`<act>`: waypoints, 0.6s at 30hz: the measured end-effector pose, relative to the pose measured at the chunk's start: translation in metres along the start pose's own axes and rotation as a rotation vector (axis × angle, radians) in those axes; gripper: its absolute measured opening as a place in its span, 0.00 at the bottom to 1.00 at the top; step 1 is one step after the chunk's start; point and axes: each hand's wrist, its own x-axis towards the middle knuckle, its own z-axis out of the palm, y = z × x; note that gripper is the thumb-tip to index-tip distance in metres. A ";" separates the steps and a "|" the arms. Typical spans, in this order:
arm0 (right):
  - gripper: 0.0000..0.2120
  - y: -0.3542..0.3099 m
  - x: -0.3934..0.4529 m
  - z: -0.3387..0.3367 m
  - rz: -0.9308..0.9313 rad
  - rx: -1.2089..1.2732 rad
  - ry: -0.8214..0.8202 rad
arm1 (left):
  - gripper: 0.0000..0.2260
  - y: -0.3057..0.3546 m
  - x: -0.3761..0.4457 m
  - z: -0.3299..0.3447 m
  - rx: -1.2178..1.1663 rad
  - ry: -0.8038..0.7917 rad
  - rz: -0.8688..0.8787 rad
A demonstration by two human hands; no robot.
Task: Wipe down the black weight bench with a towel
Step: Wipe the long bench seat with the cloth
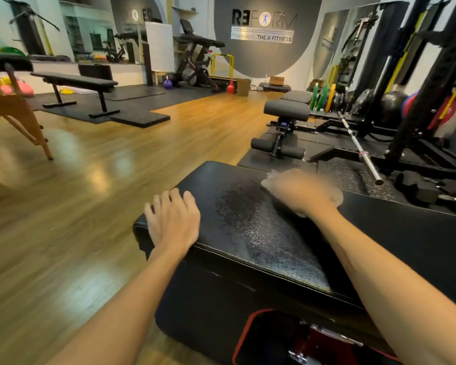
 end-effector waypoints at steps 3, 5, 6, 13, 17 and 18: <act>0.34 -0.007 0.020 0.007 0.041 0.006 0.006 | 0.24 -0.001 -0.001 0.003 0.004 0.010 0.011; 0.32 -0.015 0.020 0.006 0.020 -0.008 0.003 | 0.23 0.000 -0.001 0.003 0.020 0.006 0.015; 0.31 -0.020 0.016 0.005 -0.008 -0.015 -0.001 | 0.23 0.000 -0.001 0.002 0.023 0.003 0.016; 0.23 -0.067 -0.051 -0.001 -0.269 0.012 -0.016 | 0.23 0.002 -0.002 -0.002 -0.003 -0.012 0.012; 0.21 -0.072 -0.106 -0.008 -0.384 0.014 -0.033 | 0.24 0.001 -0.003 -0.003 -0.024 -0.010 0.005; 0.21 -0.072 -0.119 -0.010 -0.414 0.015 -0.037 | 0.24 0.001 -0.003 -0.003 -0.032 -0.009 0.003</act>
